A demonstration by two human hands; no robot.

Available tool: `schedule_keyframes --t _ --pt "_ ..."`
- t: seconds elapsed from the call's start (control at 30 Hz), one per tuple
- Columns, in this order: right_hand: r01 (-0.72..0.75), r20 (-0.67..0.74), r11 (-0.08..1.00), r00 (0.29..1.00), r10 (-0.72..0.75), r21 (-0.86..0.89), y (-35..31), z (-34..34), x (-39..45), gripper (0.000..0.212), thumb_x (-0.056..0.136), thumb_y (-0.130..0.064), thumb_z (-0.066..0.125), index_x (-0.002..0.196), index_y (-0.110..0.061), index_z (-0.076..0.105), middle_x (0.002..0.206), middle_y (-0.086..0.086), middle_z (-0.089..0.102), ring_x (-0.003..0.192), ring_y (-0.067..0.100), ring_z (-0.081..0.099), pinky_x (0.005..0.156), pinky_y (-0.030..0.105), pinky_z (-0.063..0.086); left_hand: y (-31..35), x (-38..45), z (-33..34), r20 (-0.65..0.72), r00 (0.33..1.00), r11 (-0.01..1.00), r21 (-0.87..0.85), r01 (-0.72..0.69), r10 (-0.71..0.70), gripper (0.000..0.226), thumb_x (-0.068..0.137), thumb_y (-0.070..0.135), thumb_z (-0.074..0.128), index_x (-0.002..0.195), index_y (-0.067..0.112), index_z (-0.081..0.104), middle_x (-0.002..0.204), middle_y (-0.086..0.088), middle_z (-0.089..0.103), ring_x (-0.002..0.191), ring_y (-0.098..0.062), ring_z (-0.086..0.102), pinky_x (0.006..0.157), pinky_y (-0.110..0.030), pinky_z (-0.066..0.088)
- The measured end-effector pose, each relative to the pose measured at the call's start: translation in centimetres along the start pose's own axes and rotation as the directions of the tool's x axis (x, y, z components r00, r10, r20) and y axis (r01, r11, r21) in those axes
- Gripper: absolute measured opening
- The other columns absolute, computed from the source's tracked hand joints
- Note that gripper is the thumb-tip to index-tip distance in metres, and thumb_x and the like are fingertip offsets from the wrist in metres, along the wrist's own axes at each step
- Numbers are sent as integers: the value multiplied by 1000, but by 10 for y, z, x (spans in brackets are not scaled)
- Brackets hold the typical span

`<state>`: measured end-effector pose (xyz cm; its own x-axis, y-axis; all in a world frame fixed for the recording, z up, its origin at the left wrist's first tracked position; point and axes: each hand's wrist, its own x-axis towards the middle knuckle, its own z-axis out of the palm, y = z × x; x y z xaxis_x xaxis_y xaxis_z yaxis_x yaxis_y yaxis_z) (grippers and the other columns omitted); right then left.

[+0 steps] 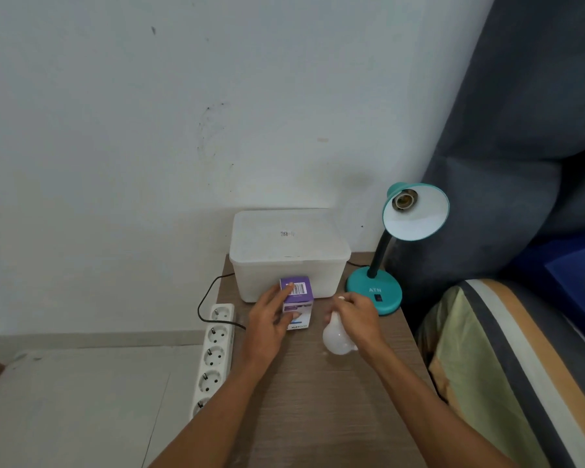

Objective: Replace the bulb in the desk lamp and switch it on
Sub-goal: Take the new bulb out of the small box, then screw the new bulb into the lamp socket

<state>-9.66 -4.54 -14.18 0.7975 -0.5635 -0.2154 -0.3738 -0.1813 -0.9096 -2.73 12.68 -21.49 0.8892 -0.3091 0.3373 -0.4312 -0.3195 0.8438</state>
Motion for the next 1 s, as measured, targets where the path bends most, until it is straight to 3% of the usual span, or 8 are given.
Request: schedule_keyframes --t 0.1,0.23,0.37,0.47,0.57,0.67,0.8,1.0 --pt "-63 35 973 998 56 220 -4 -9 7 18 82 -17 73 99 -20 70 102 5 71 84 26 72 81 47 60 1 6 2 -16 1000 1000 -6 13 -13 60 88 3 77 142 26 59 135 -4 54 121 -20 64 97 -31 59" --pt "-10 16 974 1000 7 228 -2 -19 11 13 91 -27 66 104 -30 68 107 -3 69 94 17 67 86 43 58 -9 2 7 -15 1000 998 56 23 -23 58 92 10 76 144 30 58 128 -1 56 118 -18 65 94 -37 61" --pt "-59 5 957 998 60 283 1 -20 6 19 101 -30 54 118 -23 59 91 -10 61 87 13 63 85 39 56 -5 -1 8 -32 999 997 77 11 -8 69 92 10 75 149 37 48 131 -3 54 120 -17 61 98 -41 59" --pt "-120 -32 927 990 141 355 4 -24 4 23 95 -25 59 115 -18 50 77 2 70 80 22 67 86 47 56 7 -7 3 -49 999 984 178 -4 13 91 88 18 81 161 32 28 150 -9 40 136 -20 46 107 -33 49" --pt "-95 -50 929 992 120 357 -3 -37 1 21 92 -16 56 112 -13 50 84 9 70 76 22 67 79 45 55 22 -9 -4 -108 985 939 331 -93 136 101 83 33 85 161 28 20 155 -14 32 142 -30 39 104 -46 52" --pt "-19 -80 918 995 55 396 -20 -57 -1 23 90 -13 60 113 -14 54 96 11 72 87 22 70 76 42 57 48 0 -3 -98 939 873 411 -262 329 90 87 50 76 158 22 27 156 -12 34 142 -31 37 108 -50 48" --pt "88 -164 871 986 -8 484 -48 -90 1 29 80 -21 74 107 -23 62 102 4 75 101 27 69 88 54 57 95 32 10 1 889 826 369 -426 458 94 85 50 79 159 22 28 161 -14 35 148 -30 35 121 -39 30" --pt "178 -245 830 968 -51 528 -90 -140 11 23 77 -14 68 99 -20 69 106 2 62 95 29 60 62 45 60 163 97 42 257 861 838 227 -496 439 109 80 42 86 163 29 16 165 -7 27 152 -25 28 120 -47 38"
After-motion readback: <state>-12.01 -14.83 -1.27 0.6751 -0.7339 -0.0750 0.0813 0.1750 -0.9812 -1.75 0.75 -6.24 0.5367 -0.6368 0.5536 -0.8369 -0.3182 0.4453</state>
